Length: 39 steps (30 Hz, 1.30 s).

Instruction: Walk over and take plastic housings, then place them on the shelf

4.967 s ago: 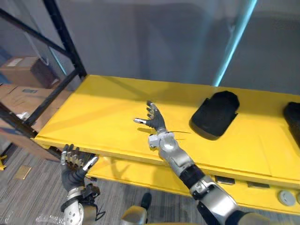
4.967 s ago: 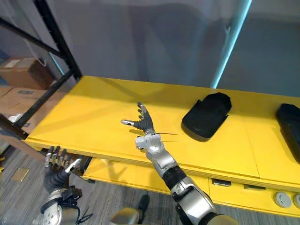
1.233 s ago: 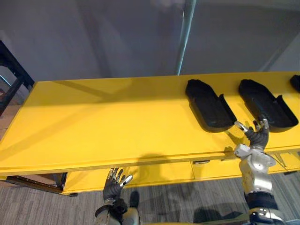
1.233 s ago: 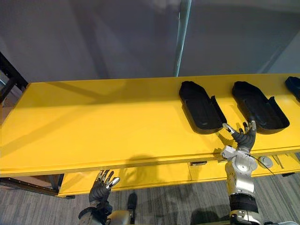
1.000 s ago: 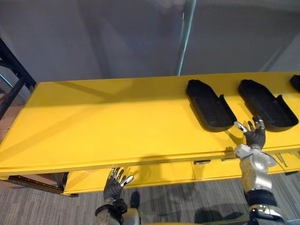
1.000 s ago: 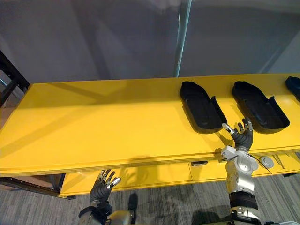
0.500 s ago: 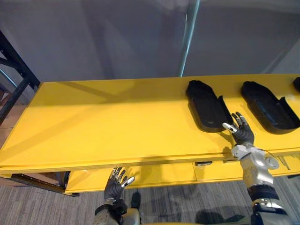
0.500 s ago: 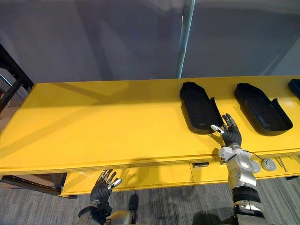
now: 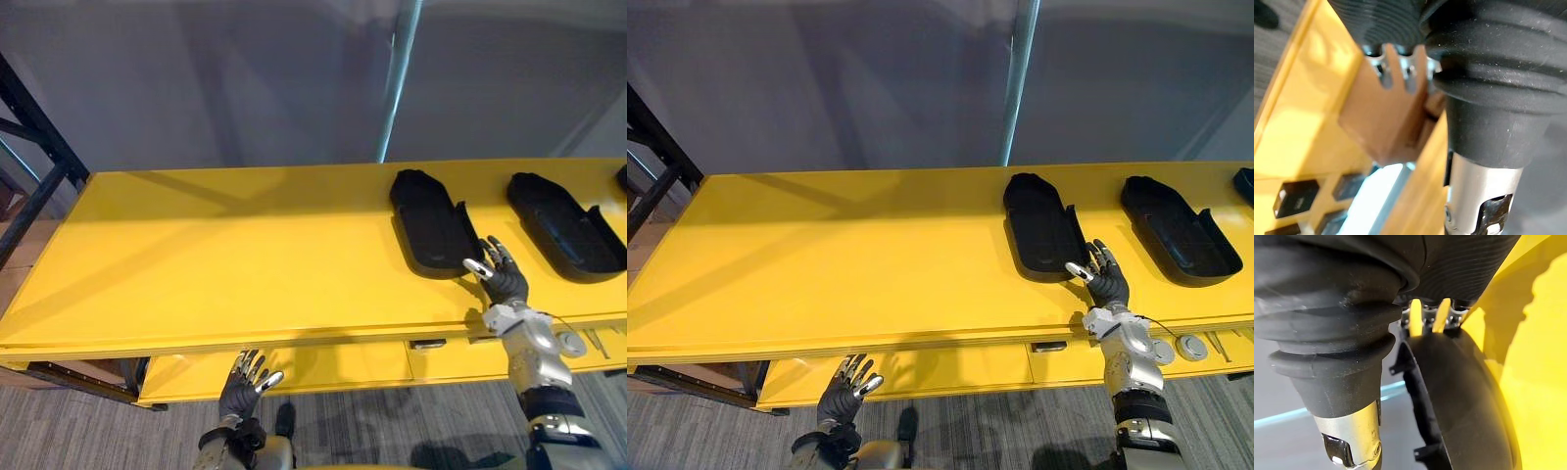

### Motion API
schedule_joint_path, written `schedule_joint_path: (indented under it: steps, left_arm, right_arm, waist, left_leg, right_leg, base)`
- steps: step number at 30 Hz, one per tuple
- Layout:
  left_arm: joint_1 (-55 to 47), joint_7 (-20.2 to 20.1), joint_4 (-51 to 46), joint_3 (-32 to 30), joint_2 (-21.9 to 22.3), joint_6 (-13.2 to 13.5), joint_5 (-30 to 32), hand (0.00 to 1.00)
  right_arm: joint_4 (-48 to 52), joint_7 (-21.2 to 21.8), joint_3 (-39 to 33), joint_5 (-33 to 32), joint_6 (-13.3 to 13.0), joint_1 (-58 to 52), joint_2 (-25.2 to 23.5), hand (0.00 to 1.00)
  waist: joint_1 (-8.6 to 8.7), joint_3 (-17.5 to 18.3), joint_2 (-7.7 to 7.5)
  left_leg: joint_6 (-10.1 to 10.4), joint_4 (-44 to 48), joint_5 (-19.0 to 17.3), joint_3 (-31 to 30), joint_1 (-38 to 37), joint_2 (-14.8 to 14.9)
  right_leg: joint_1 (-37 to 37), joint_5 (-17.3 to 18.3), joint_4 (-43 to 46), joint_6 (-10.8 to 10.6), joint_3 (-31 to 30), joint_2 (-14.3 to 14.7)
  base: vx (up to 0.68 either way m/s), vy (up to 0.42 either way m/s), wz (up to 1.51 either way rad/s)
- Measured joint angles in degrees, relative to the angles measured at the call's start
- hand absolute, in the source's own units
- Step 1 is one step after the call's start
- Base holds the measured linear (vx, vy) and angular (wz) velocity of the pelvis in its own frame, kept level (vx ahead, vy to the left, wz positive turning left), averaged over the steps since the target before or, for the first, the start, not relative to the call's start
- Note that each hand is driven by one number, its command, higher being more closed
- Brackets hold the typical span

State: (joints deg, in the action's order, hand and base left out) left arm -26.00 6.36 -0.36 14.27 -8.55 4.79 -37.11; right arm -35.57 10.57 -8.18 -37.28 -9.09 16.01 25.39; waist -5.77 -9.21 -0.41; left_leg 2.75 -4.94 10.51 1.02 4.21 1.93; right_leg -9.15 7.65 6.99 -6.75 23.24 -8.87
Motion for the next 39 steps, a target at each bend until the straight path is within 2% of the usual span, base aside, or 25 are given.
schedule_joint_path:
  steps: [1,2,3,6,8,12,16,20,25,29,34,39]
  left_arm:
    - [0.0,-0.1,0.0,0.0,0.0,0.0,0.0,0.0]
    - [0.0,-0.4,0.0,-0.1,0.2,0.0,0.0,0.0]
    - [0.0,-0.5,-0.1,-0.1,0.5,0.0,0.0,0.0]
    - [-0.5,-0.5,-0.6,-0.2,1.5,0.3,0.0,0.0]
    - [-1.3,-0.4,-1.0,-0.7,2.6,0.9,0.7,0.0]
    - [-1.9,-0.2,-2.0,-1.1,2.9,1.3,2.2,0.0]
    - [-3.5,0.3,-3.4,-1.6,3.1,1.9,2.2,0.0]
    - [-3.7,1.4,-3.5,-1.6,3.5,2.5,2.2,0.0]
    - [-3.8,2.4,-4.2,-1.3,3.4,2.8,2.3,0.0]
    - [-4.0,3.7,-4.6,-0.6,3.4,2.9,2.3,0.0]
    - [-4.2,4.1,-4.8,-0.6,3.4,2.9,2.3,0.0]
    - [-4.1,4.3,-4.8,-0.6,3.4,2.9,2.2,0.0]
  right_arm:
    - [0.2,-0.8,0.0,0.5,-0.5,-0.1,0.0,0.0]
    - [2.5,-4.0,-0.2,4.2,-2.4,-0.7,0.0,0.0]
    - [7.7,-6.5,-0.4,6.8,-4.1,-2.4,-0.1,1.0]
    - [20.9,-10.8,-0.7,11.8,-6.4,-6.5,-0.7,1.0]
    - [30.7,-14.3,-0.7,18.2,-7.4,-10.2,-2.8,1.0]
    - [36.3,-15.7,-0.4,22.4,-7.3,-13.9,-5.9,1.0]
    - [40.6,-14.7,2.8,22.3,-7.0,-18.2,-8.5,1.0]
    - [41.0,-13.0,7.3,22.1,-5.7,-20.5,-9.5,1.0]
    - [38.8,-13.6,10.8,22.1,-5.4,-21.6,-10.9,1.0]
    - [35.3,-14.8,12.2,22.1,-3.3,-21.8,-11.4,1.0]
    - [34.2,-16.8,13.5,22.2,-3.1,-21.5,-11.4,1.0]
    - [31.4,-19.9,13.4,22.4,-4.2,-19.6,-11.4,1.0]
  waist:
    - [0.0,0.0,0.0]
    - [-0.02,-0.1,0.1]
    - [0.08,-0.2,0.25]
    - [0.12,-0.5,0.61]
    - [0.21,-0.7,0.39]
    - [0.4,-1.1,-0.26]
    - [0.66,-1.4,-0.6]
    - [1.23,-1.4,-0.65]
    - [1.36,-1.4,-0.62]
    - [1.43,-1.4,-0.62]
    - [1.7,-1.4,-0.6]
    - [1.77,-1.4,-0.6]
  left_leg:
    - [0.0,0.0,0.0,-0.1,0.1,0.0]
    - [0.0,0.0,0.0,-0.4,0.3,-0.2]
    - [0.0,0.0,0.0,-0.5,0.6,-0.3]
    - [0.0,0.0,0.0,-0.5,0.9,-0.4]
    - [-0.2,0.0,-0.1,-0.2,1.1,-0.4]
    - [-0.2,0.0,-0.1,0.3,1.6,-0.3]
    - [-0.3,0.0,-0.2,1.8,1.9,-0.1]
    - [-0.3,0.0,-0.2,2.0,2.0,0.1]
    - [-0.2,0.1,-0.1,2.1,2.9,0.4]
    - [-0.2,0.1,0.2,2.0,2.8,0.1]
    - [0.1,0.0,0.0,1.9,2.8,0.2]
    - [0.1,0.0,0.0,1.9,2.6,0.1]
  right_leg:
    - [0.0,0.0,-0.1,0.0,0.1,0.0]
    - [0.0,0.0,-0.1,0.0,0.4,0.0]
    - [0.1,0.0,-0.1,-0.1,0.6,0.0]
    - [0.6,0.0,-0.1,-0.1,0.5,0.0]
    - [1.0,0.1,0.0,0.0,0.3,0.0]
    - [1.9,0.1,0.1,0.0,-0.1,0.0]
    - [3.1,0.0,0.4,-0.1,-1.5,-0.2]
    - [3.3,0.1,0.0,0.0,-1.5,-0.1]
    - [4.2,0.3,-0.2,0.5,-1.5,0.0]
    - [4.1,-0.1,0.5,-0.1,-1.5,-0.1]
    - [4.1,-0.1,0.6,0.0,-1.5,-0.1]
    - [4.1,0.0,1.0,0.0,-1.5,-0.1]
  base:
    - [-0.01,-0.01,0.08]
    - [0.0,-0.012,0.12]
    - [0.0,-0.013,0.11]
    - [0.0,-0.005,0.02]
    - [0.02,-0.013,-0.04]
    - [-0.01,-0.004,-0.05]
    - [-0.01,0.007,-0.17]
    - [-0.01,-0.001,-0.02]
    - [0.0,0.0,0.0]
    - [0.01,-0.008,0.02]
    - [0.0,0.0,0.0]
    - [0.0,0.0,0.0]
